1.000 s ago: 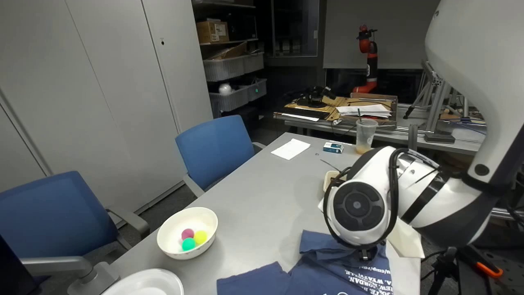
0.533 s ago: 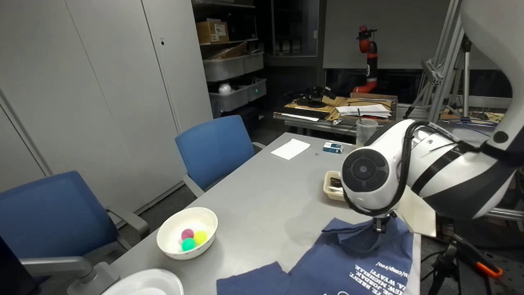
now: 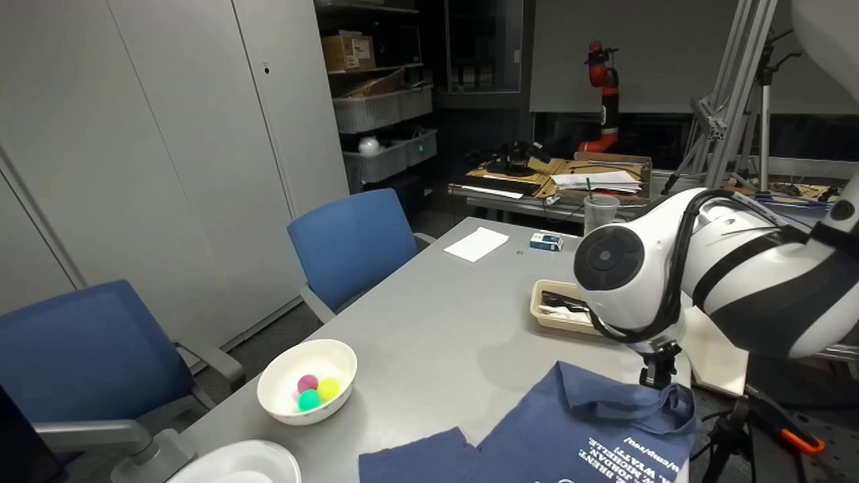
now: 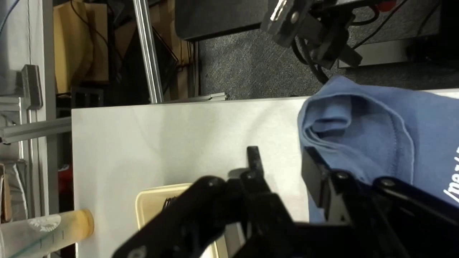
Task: Unfold the shirt on the table.
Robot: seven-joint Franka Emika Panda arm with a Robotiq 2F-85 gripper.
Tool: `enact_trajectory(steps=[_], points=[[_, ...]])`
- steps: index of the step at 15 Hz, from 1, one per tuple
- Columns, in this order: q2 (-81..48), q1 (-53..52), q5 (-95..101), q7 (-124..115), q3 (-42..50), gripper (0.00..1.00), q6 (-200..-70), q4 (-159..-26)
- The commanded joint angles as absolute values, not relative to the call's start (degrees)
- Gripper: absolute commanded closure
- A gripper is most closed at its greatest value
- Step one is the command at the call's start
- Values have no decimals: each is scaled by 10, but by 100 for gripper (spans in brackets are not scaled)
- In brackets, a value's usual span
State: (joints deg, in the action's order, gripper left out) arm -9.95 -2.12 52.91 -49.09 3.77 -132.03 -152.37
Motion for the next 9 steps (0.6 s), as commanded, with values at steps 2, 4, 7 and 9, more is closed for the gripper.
enact_trajectory(steps=[2,4,7,9], points=[[-71,-18,478,-469,23,24,-1322,-1535],[-69,-24,464,-466,12,11,-1337,-1530],[-81,-35,452,-468,-6,0,-1381,-1516],[-101,-40,465,-478,-12,0,-1420,-1504]])
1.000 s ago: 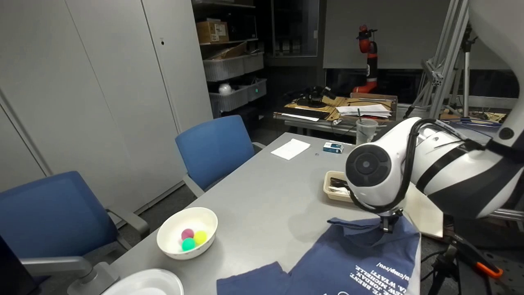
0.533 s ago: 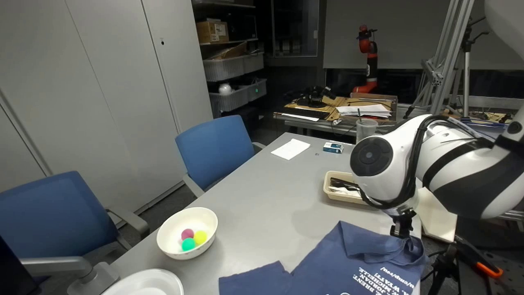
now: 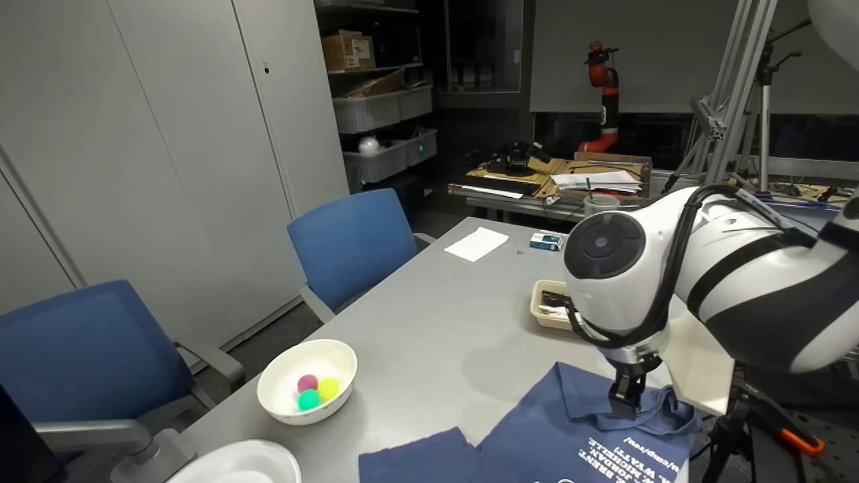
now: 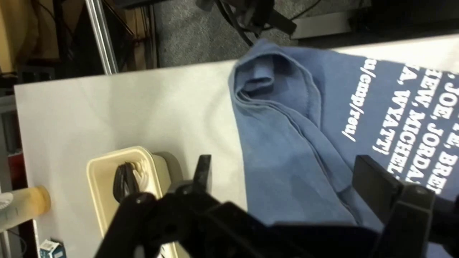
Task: Unfold the shirt on the table.
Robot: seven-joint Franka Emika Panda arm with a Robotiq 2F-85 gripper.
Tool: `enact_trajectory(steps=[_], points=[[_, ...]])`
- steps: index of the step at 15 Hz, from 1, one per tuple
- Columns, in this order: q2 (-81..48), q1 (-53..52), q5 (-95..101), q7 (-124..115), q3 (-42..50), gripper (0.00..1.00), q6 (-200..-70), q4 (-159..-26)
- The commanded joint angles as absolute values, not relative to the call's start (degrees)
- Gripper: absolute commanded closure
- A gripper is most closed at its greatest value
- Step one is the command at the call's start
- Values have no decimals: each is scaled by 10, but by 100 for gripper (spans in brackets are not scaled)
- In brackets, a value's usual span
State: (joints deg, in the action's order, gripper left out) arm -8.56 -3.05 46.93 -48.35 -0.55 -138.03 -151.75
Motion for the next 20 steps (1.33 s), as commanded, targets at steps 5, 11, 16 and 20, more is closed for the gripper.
enact_trajectory(steps=[5,11,16,20], points=[[-141,-47,514,-488,3,0,-1469,-1504],[-208,-44,618,-520,27,0,-1498,-1481],[-262,-48,685,-562,36,0,-1517,-1427],[-291,-44,726,-582,43,0,-1514,-1396]])
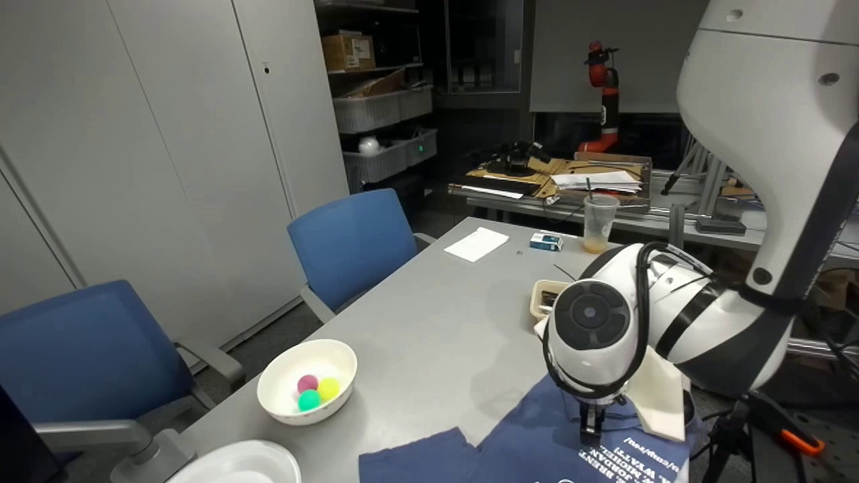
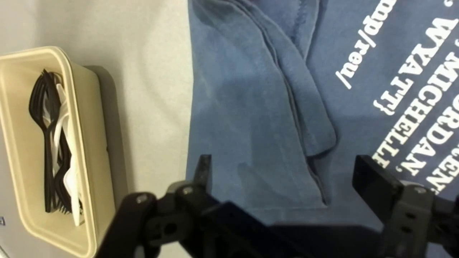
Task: Unfold the shirt on the table.
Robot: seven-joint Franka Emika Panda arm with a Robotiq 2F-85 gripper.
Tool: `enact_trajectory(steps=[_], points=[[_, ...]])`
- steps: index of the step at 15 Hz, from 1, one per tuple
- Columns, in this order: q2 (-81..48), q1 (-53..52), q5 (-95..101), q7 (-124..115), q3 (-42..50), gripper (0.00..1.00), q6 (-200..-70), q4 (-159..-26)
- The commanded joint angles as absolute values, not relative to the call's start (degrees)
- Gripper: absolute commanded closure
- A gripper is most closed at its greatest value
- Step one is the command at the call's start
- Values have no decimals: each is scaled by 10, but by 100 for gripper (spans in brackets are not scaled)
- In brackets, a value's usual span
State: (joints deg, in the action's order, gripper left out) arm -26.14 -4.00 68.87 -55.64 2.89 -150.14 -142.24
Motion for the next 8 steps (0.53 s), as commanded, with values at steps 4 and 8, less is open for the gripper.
enact_trajectory(steps=[4,8], points=[[-303,-41,742,-593,52,0,-1510,-1390],[-298,-45,759,-597,66,0,-1499,-1393]])
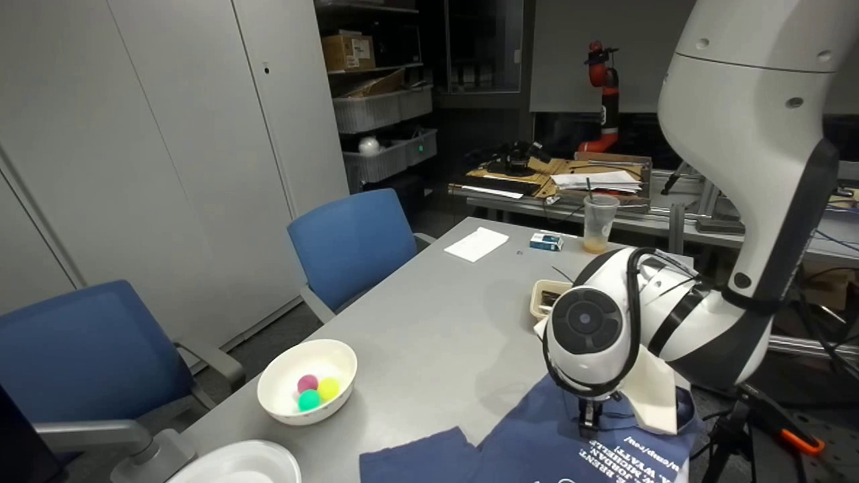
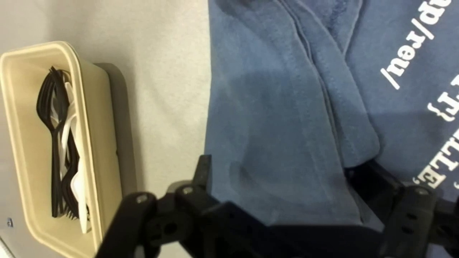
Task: Unfold the shirt on the table.
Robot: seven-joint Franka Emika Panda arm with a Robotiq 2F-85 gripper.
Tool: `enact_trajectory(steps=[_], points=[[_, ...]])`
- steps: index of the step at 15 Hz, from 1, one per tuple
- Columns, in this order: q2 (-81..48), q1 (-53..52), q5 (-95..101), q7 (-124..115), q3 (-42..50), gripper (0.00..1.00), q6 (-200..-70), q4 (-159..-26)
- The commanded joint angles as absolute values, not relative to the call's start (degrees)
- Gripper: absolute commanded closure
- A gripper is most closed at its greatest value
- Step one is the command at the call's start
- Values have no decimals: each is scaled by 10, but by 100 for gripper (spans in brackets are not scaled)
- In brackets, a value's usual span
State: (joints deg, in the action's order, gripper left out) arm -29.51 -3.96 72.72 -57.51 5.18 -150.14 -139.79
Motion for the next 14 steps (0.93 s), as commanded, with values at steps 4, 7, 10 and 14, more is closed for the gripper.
enact_trajectory(steps=[4,7,10,14], points=[[-283,-55,794,-595,79,0,-1461,-1396],[-272,-32,812,-589,63,0,-1411,-1399],[-265,-33,835,-587,60,0,-1338,-1403],[-259,-29,881,-587,51,0,-1251,-1407]])
